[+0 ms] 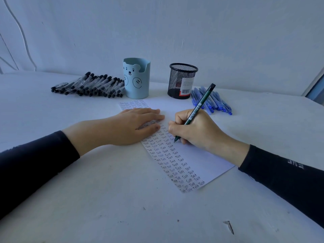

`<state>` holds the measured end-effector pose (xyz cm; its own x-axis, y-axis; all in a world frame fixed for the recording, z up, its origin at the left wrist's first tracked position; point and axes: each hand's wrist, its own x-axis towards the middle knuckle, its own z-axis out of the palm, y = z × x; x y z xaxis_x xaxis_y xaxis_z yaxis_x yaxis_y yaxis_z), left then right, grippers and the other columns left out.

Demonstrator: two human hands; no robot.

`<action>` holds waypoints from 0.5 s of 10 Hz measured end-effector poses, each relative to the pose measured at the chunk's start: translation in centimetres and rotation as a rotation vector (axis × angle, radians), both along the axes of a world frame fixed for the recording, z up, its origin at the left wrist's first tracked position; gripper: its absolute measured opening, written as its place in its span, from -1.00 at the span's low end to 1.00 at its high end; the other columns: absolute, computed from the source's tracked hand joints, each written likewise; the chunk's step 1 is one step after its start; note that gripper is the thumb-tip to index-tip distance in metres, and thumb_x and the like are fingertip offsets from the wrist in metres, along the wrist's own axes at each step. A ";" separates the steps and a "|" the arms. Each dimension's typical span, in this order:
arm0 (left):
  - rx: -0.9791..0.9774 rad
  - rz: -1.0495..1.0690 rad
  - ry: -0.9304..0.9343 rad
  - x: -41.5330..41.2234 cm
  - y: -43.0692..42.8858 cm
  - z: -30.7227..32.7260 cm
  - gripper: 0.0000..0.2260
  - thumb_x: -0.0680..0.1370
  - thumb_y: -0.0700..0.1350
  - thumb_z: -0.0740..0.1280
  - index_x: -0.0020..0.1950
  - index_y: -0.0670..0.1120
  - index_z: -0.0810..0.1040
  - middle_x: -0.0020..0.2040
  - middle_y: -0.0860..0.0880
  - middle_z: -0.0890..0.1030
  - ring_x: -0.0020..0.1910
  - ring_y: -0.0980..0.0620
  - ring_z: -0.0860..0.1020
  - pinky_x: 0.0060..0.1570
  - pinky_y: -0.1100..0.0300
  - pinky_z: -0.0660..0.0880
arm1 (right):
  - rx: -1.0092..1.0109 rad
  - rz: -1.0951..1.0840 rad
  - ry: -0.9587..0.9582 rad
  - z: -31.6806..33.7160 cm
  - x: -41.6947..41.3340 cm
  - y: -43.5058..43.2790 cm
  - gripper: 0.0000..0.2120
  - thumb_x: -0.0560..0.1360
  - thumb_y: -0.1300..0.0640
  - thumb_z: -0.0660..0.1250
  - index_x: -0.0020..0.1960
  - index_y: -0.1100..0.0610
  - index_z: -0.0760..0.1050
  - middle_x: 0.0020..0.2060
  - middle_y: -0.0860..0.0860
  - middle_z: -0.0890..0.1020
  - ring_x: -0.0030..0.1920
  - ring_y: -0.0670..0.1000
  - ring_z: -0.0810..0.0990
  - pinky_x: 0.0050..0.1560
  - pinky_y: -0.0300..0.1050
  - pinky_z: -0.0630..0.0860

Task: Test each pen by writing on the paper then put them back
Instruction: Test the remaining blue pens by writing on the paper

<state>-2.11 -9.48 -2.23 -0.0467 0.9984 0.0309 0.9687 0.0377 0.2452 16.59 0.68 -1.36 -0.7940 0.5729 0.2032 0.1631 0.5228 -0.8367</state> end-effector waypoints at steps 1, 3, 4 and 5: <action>-0.002 0.000 0.003 0.0 0.0 0.0 -0.37 0.47 0.38 -0.10 0.51 0.22 0.21 0.55 0.17 0.17 0.52 0.14 0.14 0.52 0.00 0.07 | 0.004 -0.001 -0.001 0.1 0.1 0.0 -0.62 0.51 0.18 0.40 -0.45 0.14 0.39 -0.60 0.02 0.47 -0.58 -0.11 0.38 -0.51 -0.30 0.35; -0.004 0.004 -0.003 0.1 0.0 0.1 -0.41 0.50 0.33 -0.07 0.51 0.21 0.21 0.54 0.18 0.17 0.51 0.14 0.15 0.52 0.02 0.06 | 0.021 0.005 0.012 0.0 0.0 0.2 -0.60 0.50 0.20 0.40 -0.47 0.12 0.37 -0.60 0.04 0.48 -0.58 -0.09 0.39 -0.51 -0.29 0.37; -0.005 0.005 -0.009 0.1 0.0 0.1 -0.41 0.49 0.32 -0.07 0.51 0.21 0.21 0.54 0.18 0.17 0.52 0.14 0.14 0.52 0.01 0.06 | 0.025 0.001 0.026 0.0 0.0 0.2 -0.59 0.50 0.21 0.41 -0.48 0.13 0.36 -0.61 0.01 0.46 -0.58 -0.09 0.38 -0.51 -0.30 0.37; -0.006 0.006 -0.008 0.1 0.0 0.0 -0.41 0.50 0.32 -0.06 0.51 0.21 0.21 0.54 0.18 0.17 0.52 0.14 0.14 0.52 0.02 0.06 | 0.032 0.001 0.030 0.0 0.0 0.2 -0.61 0.50 0.22 0.40 -0.45 0.17 0.36 -0.62 0.00 0.45 -0.59 -0.11 0.37 -0.51 -0.33 0.35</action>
